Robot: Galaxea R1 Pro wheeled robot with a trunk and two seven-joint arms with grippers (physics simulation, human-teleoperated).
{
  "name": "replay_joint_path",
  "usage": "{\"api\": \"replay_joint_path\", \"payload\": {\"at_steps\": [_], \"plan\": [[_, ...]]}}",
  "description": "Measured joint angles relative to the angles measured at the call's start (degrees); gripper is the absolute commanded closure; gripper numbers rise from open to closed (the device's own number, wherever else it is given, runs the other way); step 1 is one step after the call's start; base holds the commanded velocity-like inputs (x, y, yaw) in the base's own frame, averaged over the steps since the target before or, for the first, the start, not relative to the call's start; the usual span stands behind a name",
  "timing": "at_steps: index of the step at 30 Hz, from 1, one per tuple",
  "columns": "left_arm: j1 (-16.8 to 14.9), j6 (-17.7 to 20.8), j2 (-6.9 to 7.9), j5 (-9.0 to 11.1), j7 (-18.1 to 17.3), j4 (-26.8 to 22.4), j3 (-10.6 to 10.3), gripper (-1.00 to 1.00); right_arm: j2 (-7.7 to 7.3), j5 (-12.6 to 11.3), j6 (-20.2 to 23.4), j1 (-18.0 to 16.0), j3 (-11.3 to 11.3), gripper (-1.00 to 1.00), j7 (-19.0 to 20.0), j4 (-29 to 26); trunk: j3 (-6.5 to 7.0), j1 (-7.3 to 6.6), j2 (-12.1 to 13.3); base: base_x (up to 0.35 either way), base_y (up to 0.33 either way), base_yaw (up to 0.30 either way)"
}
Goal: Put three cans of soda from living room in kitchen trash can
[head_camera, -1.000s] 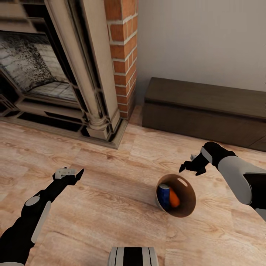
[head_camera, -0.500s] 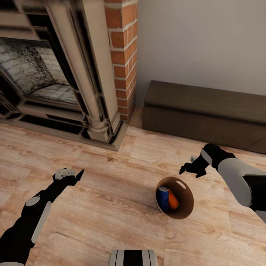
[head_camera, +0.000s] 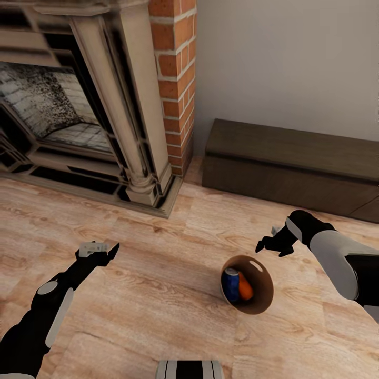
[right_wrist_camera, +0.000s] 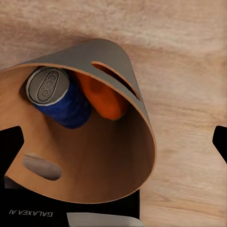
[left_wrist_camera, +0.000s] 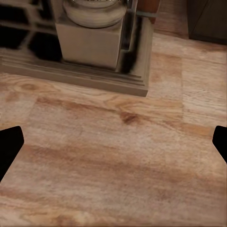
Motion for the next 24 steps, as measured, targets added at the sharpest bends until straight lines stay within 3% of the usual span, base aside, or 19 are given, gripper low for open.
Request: {"api": "replay_joint_path", "payload": {"at_steps": [11, 24], "plan": [[0.00, 0.00, 0.00, -0.08, 0.14, 0.69, 0.00, -1.00, -0.33, 0.06, -3.28, 3.05, -0.01, -1.00, -0.08, -0.07, 1.97, -2.42, 4.41, 0.000, 0.000, 0.000], [-0.02, -0.08, 0.00, -0.07, 1.86, 4.78, 0.08, -1.00, -0.52, 0.00, -8.01, 6.86, -0.07, -1.00, -0.09, -0.06, 4.31, -5.27, 9.63, 0.000, 0.000, 0.000]]}}
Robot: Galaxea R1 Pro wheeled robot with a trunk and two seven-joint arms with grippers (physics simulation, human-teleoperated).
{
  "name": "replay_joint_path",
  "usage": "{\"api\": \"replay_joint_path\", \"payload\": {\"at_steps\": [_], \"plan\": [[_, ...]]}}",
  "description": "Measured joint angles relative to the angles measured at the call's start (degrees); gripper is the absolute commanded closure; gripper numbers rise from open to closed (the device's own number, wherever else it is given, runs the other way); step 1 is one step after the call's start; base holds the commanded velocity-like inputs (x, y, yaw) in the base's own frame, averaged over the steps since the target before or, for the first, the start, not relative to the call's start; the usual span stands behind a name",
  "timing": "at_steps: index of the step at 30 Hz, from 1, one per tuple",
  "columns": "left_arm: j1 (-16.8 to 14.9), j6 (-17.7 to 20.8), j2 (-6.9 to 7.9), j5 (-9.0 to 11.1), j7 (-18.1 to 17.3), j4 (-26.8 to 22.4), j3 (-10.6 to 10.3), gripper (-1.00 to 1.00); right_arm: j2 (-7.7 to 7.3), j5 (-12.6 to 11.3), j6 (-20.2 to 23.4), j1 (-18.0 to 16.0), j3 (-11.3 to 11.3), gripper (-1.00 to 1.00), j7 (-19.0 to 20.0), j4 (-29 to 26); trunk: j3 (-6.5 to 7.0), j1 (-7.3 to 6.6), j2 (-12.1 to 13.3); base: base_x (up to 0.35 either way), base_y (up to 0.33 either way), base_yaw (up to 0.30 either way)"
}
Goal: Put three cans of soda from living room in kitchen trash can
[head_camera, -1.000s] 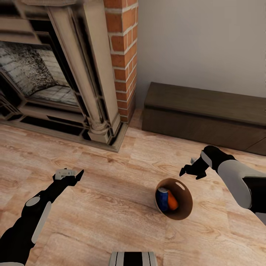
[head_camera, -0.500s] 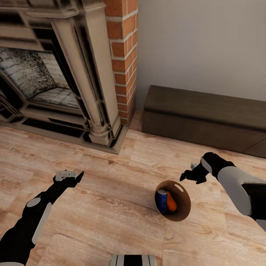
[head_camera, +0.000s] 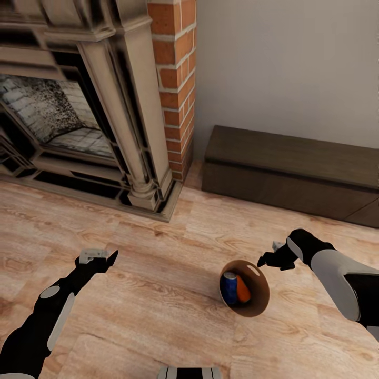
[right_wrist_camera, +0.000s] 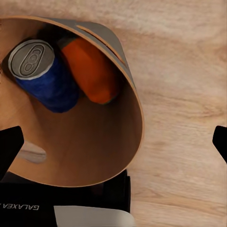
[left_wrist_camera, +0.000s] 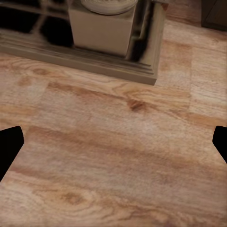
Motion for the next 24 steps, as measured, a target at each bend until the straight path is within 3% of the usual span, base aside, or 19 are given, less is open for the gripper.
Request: {"api": "replay_joint_path", "payload": {"at_steps": [16, 24], "plan": [[0.00, -0.05, 0.00, 0.03, 0.20, 0.67, 0.01, -1.00, -0.08, 0.07, -3.60, 4.09, 0.06, -1.00, -0.03, -0.01, 2.87, -3.51, 6.42, 0.000, 0.000, 0.000], [0.02, -0.70, 0.00, 0.16, 0.19, 4.86, 0.01, -1.00, -0.11, 0.10, -5.97, 7.53, 0.15, -1.00, 0.01, -1.57, 4.31, -5.27, 9.63, 0.000, 0.000, 0.000]]}}
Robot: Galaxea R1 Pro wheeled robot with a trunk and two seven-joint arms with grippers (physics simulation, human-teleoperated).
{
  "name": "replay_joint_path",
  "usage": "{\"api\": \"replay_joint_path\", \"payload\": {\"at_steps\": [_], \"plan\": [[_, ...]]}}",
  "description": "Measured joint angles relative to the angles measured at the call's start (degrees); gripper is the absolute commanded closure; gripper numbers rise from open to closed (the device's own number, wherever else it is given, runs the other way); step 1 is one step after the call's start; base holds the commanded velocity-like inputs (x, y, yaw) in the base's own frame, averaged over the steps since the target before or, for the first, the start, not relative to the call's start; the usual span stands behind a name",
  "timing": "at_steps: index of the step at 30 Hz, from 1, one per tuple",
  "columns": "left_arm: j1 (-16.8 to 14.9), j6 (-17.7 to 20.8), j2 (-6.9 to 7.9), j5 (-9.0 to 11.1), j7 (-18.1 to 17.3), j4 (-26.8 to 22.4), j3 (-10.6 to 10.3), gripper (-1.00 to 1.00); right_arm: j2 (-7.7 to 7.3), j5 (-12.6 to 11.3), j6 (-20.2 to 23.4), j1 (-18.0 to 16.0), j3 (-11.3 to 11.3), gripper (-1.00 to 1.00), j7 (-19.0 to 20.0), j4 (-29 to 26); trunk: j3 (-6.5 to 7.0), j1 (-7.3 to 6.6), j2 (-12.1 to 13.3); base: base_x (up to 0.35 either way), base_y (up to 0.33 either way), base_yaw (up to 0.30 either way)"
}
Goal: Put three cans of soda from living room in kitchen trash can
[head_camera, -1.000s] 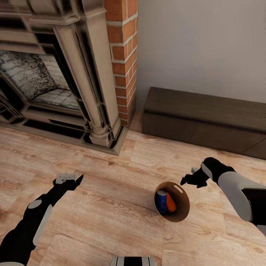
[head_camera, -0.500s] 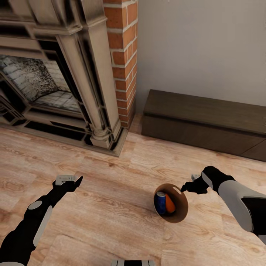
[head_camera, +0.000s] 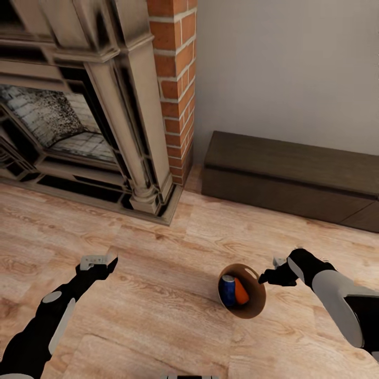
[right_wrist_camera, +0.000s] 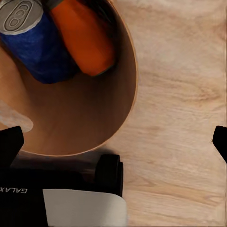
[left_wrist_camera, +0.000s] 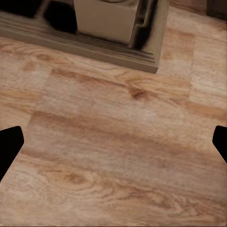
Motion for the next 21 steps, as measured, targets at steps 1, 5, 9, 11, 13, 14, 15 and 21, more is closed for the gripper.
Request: {"api": "replay_joint_path", "payload": {"at_steps": [1, 5, 9, 11, 13, 14, 15, 21], "plan": [[0.00, -0.04, 0.00, -0.02, -0.01, 0.27, -0.02, -1.00, -0.01, -0.01, -0.65, 0.62, 0.00, -1.00, 0.00, -0.76, 0.18, -0.22, 0.40, 0.000, 0.000, 0.000], [0.00, -0.12, 0.00, -0.10, -0.02, 1.51, -0.06, -1.00, -0.05, 0.00, -2.17, 4.02, -0.03, -1.00, 0.01, -4.63, 0.90, -1.10, 2.01, 0.000, 0.000, 0.000], [0.00, -0.16, 0.00, -0.13, -0.01, 3.11, -0.08, -1.00, -0.02, 0.00, -2.81, 8.38, 0.00, -1.00, 0.05, -10.27, 1.61, -1.98, 3.61, 0.000, 0.000, 0.000], [0.04, -0.17, 0.00, -0.07, 0.02, 3.73, -0.08, -1.00, 0.04, 0.01, -2.96, 11.20, 0.01, -1.00, 0.06, -13.15, 1.97, -2.42, 4.41, 0.000, 0.000, 0.000], [0.07, -0.21, 0.00, -0.09, 0.01, 4.83, -0.08, -1.00, 0.04, -0.01, -3.05, 13.35, 0.01, -1.00, 0.07, -15.38, 2.33, -2.86, 5.21, 0.000, 0.000, 0.000], [0.07, -0.22, 0.00, -0.09, 0.00, 5.35, -0.09, -1.00, 0.03, -0.02, -3.08, 13.97, 0.00, -1.00, 0.07, -16.10, 2.51, -3.08, 5.61, 0.000, 0.000, 0.000], [0.08, -0.23, 0.00, -0.09, 0.00, 5.91, -0.10, -1.00, 0.01, -0.01, -3.12, 14.59, -0.01, -1.00, 0.07, -16.78, 2.69, -3.29, 6.02, 0.000, 0.000, 0.000], [0.09, -0.26, 0.00, -0.10, -0.08, 9.82, -0.16, -1.00, -0.05, -0.08, -3.62, 20.36, -0.17, -1.00, 0.07, -22.21, 3.77, -4.61, 8.42, 0.000, 0.000, 0.000]]}}
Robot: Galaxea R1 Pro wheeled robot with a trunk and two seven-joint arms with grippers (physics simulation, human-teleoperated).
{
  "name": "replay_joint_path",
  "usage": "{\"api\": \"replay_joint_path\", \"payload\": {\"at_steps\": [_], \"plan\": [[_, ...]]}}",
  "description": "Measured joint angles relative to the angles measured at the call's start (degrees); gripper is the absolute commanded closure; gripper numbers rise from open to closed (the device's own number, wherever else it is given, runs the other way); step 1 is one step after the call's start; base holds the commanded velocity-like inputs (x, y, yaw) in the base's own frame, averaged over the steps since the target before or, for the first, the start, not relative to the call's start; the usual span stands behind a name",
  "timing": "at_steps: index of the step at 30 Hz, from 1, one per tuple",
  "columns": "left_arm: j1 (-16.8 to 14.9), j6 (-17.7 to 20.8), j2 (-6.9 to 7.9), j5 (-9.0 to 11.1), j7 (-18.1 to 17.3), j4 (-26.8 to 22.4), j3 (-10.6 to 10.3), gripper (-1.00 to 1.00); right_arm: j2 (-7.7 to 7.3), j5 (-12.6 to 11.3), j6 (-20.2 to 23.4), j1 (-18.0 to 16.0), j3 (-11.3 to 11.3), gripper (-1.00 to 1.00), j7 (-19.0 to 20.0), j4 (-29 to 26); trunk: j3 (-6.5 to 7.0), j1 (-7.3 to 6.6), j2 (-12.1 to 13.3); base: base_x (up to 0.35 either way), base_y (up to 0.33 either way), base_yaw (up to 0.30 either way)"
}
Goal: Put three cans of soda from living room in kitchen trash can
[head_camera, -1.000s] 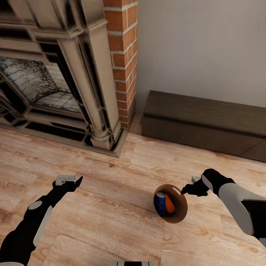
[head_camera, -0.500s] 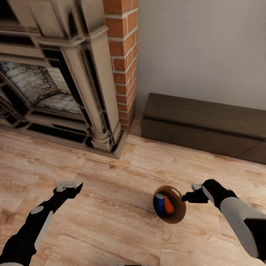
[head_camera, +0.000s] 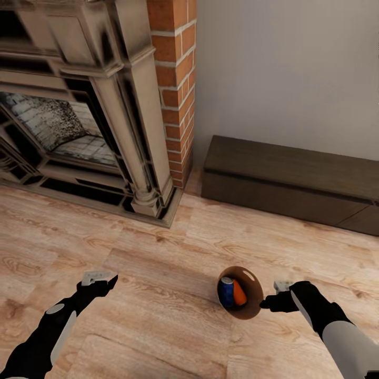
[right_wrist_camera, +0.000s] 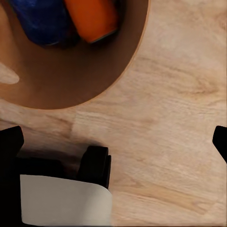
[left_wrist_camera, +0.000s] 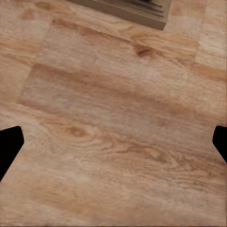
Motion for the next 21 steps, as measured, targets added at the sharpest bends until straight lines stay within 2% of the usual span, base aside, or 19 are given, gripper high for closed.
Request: {"api": "replay_joint_path", "payload": {"at_steps": [3, 6, 7, 9, 11, 13, 14, 18, 19, 21], "plan": [[0.09, 0.00, -0.04, -0.03, -0.02, 2.69, 0.01, -1.00, 0.04, 0.02, -0.30, 5.21, -0.13, -1.00, 0.03, -4.95, 0.53, -0.66, 1.20, 0.000, 0.000, 0.000], [0.35, -0.01, -0.17, -0.06, -0.06, 4.60, 0.00, -1.00, 0.05, -0.04, -0.46, 7.84, -0.18, -1.00, 0.04, -7.02, 1.07, -1.32, 2.41, 0.000, 0.000, 0.000], [0.76, -0.03, -0.25, -0.11, -0.09, 6.71, -0.01, -1.00, 0.06, -0.02, -0.55, 9.46, -0.18, -1.00, 0.03, -8.03, 1.25, -1.54, 2.81, 0.000, 0.000, 0.000], [1.38, -0.10, -0.27, -0.09, -0.09, 8.74, -0.05, -1.00, 0.07, -0.03, -0.86, 10.60, -0.18, -1.00, 0.06, -8.56, 1.61, -1.98, 3.61, 0.000, 0.000, 0.000], [2.00, -0.37, -0.27, -0.05, -0.09, 9.76, -0.07, -1.00, 0.04, 0.01, -2.04, 11.66, -0.19, -1.00, 0.05, -8.71, 1.97, -2.42, 4.41, 0.000, 0.000, 0.000], [3.11, -1.50, -0.27, -0.07, -0.15, 10.84, -0.09, -1.00, -0.10, 0.02, -5.43, 13.67, -0.23, -1.00, 0.15, -8.81, 2.33, -2.86, 5.21, 0.000, 0.000, 0.000], [4.58, -2.68, -0.24, -0.11, -0.13, 11.41, -0.10, -1.00, -0.20, 0.03, -7.78, 15.10, -0.22, -1.00, 0.22, -8.79, 2.50, -3.08, 5.61, 0.000, 0.000, 0.000], [7.78, -6.66, -0.14, -0.06, -0.09, 13.84, -0.15, -1.00, -0.32, 0.00, -11.12, 17.94, -0.20, -1.00, 0.13, -8.65, 3.23, -3.95, 7.22, 0.000, 0.000, 0.000], [8.73, -9.79, 0.02, -0.07, -0.10, 16.33, -0.16, -1.00, -0.37, 0.00, -13.02, 19.39, -0.19, -1.00, 0.09, -8.54, 3.40, -4.17, 7.62, 0.000, 0.000, 0.000], [9.42, -13.57, 0.12, -0.03, -0.11, 19.82, -0.17, -1.00, -0.40, -0.05, -15.53, 20.93, -0.18, -1.00, 0.06, -8.45, 3.77, -4.61, 8.42, 0.000, 0.000, 0.000]]}}
